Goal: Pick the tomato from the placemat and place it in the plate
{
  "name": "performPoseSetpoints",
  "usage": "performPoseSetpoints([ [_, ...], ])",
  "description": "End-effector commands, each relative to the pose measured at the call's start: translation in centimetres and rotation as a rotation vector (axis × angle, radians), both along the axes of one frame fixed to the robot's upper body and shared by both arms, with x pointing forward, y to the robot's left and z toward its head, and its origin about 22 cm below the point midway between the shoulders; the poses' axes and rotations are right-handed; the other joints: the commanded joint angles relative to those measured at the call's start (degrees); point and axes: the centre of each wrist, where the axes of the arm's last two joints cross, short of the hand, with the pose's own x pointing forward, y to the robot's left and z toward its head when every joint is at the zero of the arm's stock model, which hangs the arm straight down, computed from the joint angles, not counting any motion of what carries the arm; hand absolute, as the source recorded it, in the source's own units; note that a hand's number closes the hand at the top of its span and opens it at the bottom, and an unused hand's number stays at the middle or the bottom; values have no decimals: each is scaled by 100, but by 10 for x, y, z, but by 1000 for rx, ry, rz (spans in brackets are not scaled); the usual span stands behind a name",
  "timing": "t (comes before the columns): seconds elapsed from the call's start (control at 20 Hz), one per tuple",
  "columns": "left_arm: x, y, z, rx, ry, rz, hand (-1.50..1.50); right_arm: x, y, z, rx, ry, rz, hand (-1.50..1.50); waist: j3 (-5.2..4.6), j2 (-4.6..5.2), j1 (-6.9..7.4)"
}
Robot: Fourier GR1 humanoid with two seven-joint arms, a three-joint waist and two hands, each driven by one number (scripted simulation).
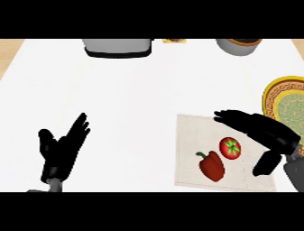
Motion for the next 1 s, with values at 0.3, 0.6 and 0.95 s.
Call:
performPoseSetpoints([
  [0.3, 0, 4, -11, 1, -4, -19, 0, 6, 18, -33, -60, 11, 11, -150, 0, 5, 11],
  [0.6, 13, -4, 4, 16, 8, -5, 0, 16, 29, -52, -192, 5, 97, 150, 2, 14, 46],
  [0.95, -7, -16, 7, 5, 0, 0, 0, 15, 32, -67, -154, -77, 124, 150, 2, 4, 38],
])
